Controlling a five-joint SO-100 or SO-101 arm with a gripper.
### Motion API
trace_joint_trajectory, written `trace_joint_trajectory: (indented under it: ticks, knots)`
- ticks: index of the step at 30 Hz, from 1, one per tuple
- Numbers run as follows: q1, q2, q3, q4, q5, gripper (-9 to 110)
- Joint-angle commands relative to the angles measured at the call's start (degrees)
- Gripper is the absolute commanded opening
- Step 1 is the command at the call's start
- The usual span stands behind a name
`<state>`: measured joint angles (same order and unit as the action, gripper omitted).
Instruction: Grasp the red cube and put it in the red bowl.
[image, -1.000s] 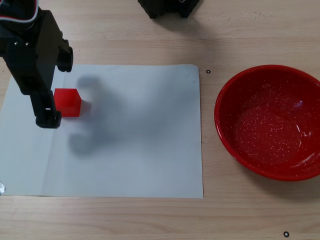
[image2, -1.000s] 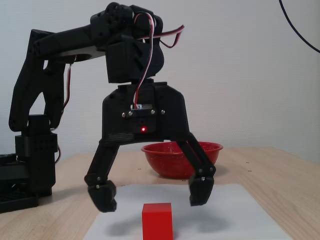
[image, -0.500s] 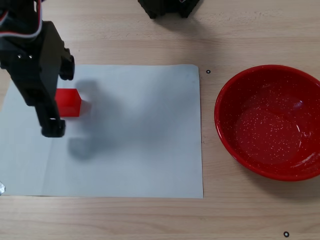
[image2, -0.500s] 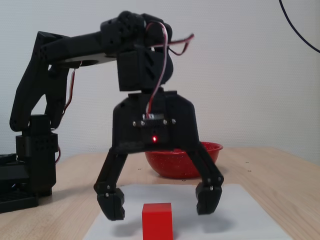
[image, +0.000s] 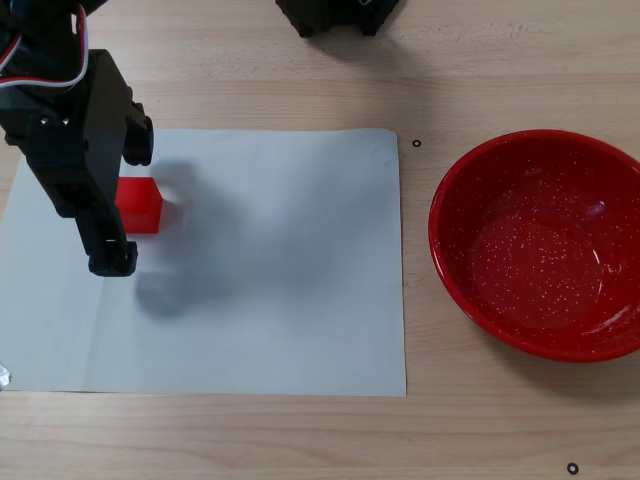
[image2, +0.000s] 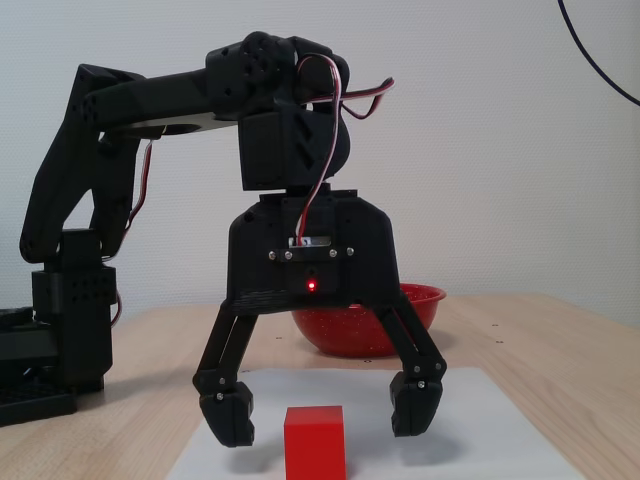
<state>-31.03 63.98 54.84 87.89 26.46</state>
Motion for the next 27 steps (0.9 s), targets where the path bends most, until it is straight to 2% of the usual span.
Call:
trace_joint_trajectory:
  ticks: [1,27]
  knots:
    - [0.4,2.5,-6.1,-0.9,-0.5,51]
    - [0.3,2.0,-7.1,-0.9,0.1,34]
